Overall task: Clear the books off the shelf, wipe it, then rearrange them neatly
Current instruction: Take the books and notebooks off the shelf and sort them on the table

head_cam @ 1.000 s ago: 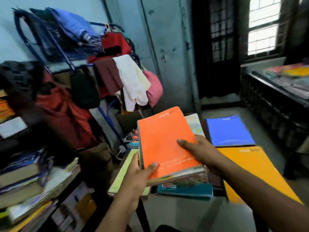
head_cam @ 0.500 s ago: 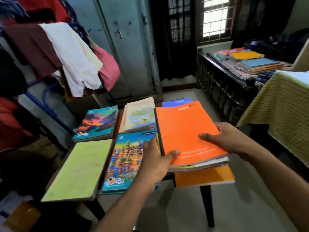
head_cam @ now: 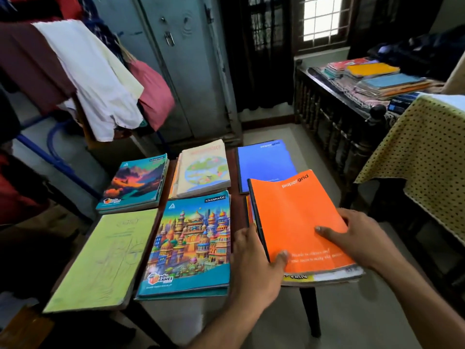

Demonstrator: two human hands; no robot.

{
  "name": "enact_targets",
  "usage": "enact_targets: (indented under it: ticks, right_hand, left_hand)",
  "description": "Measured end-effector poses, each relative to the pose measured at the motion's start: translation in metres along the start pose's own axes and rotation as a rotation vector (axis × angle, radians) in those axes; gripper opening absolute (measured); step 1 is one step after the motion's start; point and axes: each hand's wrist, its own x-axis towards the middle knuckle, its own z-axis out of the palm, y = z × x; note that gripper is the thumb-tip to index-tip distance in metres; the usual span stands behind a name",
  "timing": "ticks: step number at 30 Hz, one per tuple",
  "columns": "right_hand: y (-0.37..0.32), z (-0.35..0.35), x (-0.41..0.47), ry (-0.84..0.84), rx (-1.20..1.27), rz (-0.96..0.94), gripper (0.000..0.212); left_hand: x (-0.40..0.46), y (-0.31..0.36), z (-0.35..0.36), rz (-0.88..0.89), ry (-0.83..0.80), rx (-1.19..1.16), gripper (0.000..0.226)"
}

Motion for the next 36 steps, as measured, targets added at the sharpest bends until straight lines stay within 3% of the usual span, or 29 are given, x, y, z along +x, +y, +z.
enact_targets:
  ticks: [3,9,16,19,21,23,26,29,31,36]
  right_hand:
    - [0.007,0.002,0.000,0.050,0.037,0.010,0.025]
    - [0.001,0.002,-0.002,0.188,0.370,0.035,0.022]
    - [-0.052,-0.018,0.115,0.298,0.391,-0.088,0.020]
    - [-0.060,0.004,0.179,0.329,0.350,-0.058,0.023]
    - [-0.047,0.039,0.208,0.322,0.268,0.010,0.026]
    - [-0.029,0.071,0.223,0.305,0.138,0.129,0.038]
    - [-0.019,0.085,0.233,0.359,0.021,0.137,0.053]
    - [-0.028,0.080,0.227,0.436,-0.105,0.104,0.049]
    - [-0.032,0.077,0.222,0.476,-0.038,0.049,0.042]
    - [-0.052,0.058,0.208,0.567,0.350,-0.030,0.030]
  left_hand:
    - [-0.005,0.006,0.002,0.012,0.002,-0.102,0.083]
    - [0.004,0.020,-0.003,0.161,0.080,-0.225,0.079]
    - [0.126,0.036,-0.032,0.078,0.141,-0.388,0.065]
    - [0.188,0.032,-0.045,0.058,0.052,-0.265,0.046]
    - [0.208,0.020,-0.043,0.060,-0.090,-0.094,0.041]
    - [0.216,0.004,-0.030,0.053,-0.189,0.127,0.048]
    - [0.220,-0.013,-0.005,0.057,-0.101,0.294,0.066]
    - [0.223,-0.013,0.006,0.116,0.027,0.155,0.074]
    - [0.217,0.002,0.004,0.117,0.069,-0.014,0.084]
    - [0.199,0.035,-0.033,0.074,0.293,-0.379,0.051]
